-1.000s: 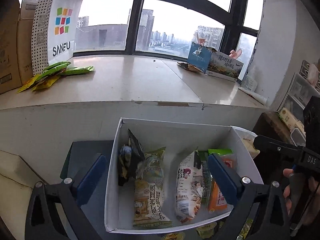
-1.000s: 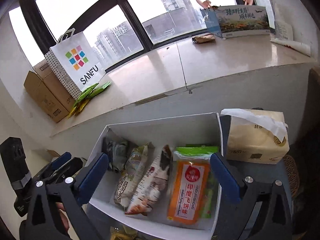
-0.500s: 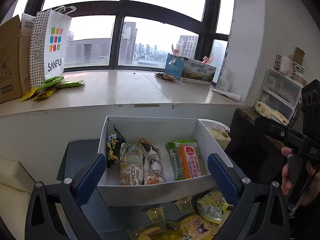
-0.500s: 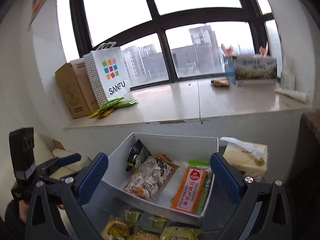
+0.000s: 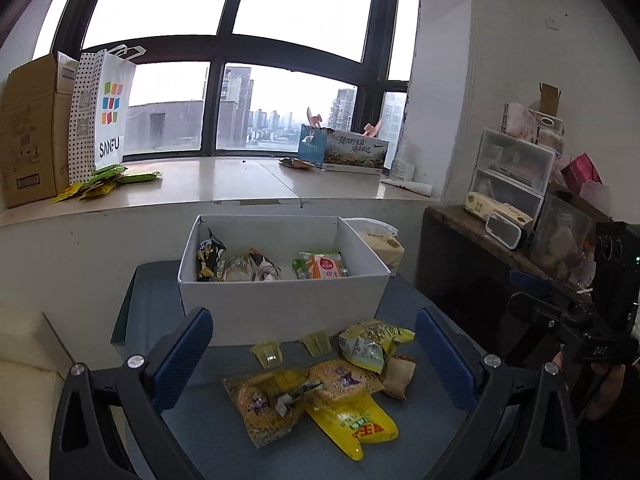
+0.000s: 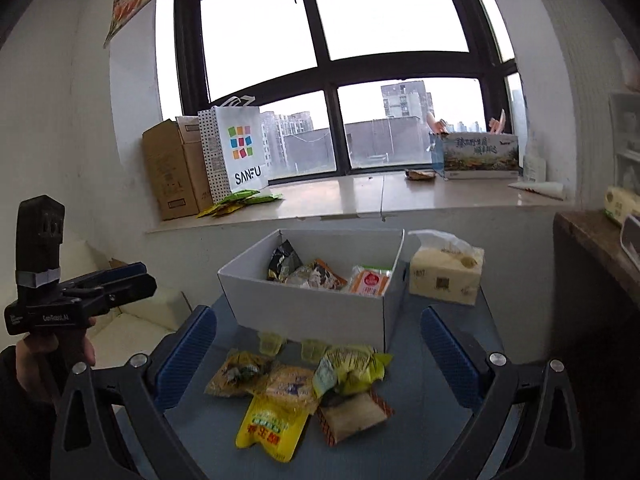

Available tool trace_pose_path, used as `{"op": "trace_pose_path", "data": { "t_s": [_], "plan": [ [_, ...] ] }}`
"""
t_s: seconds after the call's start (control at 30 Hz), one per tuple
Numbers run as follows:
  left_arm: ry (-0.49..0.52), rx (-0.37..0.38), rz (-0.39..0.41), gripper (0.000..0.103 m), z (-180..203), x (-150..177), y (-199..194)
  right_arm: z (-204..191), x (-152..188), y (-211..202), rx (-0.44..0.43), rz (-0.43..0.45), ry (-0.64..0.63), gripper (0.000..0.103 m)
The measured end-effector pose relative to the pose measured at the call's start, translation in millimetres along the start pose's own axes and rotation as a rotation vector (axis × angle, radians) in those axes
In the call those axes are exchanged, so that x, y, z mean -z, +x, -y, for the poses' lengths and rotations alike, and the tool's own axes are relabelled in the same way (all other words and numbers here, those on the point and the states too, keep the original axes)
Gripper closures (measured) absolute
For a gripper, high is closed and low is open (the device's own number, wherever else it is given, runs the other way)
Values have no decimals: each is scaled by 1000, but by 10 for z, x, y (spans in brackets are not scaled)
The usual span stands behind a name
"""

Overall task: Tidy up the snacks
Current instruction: 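Withdraw both grippers from the box toward the remaining snacks, then grasp the yellow-green chip bag with the right gripper while the left grasps a cookie pack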

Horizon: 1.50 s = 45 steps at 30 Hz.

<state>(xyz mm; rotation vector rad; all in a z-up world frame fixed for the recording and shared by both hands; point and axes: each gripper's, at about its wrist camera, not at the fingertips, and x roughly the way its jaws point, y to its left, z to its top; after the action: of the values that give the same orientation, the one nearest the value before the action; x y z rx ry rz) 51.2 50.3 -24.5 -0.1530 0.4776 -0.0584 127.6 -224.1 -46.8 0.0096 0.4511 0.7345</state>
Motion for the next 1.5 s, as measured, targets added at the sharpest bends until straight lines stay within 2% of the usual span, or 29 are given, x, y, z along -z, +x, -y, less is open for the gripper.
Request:
{"op": "trace_pose_path", "data": {
  "t_s": [0.13, 0.3, 0.47, 0.6, 0.8, 1.1, 1.27, 1.37, 1.5],
  "plan": [
    [-1, 22, -14, 0, 125, 213, -167, 74, 373, -182, 28, -35, 29, 0],
    [-7, 35, -43, 0, 245, 401, -247, 180, 611, -296, 74, -74, 31, 0],
    [19, 16, -52, 0, 284, 448, -260, 267, 667, -303, 84, -87, 65, 0],
    [-16, 35, -51, 0, 232, 455, -263, 297, 656, -292, 81, -90, 80, 0],
    [-27, 20, -56, 0, 191, 494, -258, 376, 712, -204, 76, -116, 108, 0],
    [-20, 31, -62, 0, 194, 549, -282, 714, 744, 327, 12, -202, 233, 0],
    [-33, 29, -68, 0, 153, 574, -267, 1027, 645, 799, -10, -266, 332, 0],
    [-46, 28, -75, 0, 139, 575, -250, 1110, 589, 1071, 16, -285, 320, 0],
    [-37, 27, -79, 0, 140, 583, -244, 1125, 580, 1371, -6, -344, 282, 0]
  ]
}}
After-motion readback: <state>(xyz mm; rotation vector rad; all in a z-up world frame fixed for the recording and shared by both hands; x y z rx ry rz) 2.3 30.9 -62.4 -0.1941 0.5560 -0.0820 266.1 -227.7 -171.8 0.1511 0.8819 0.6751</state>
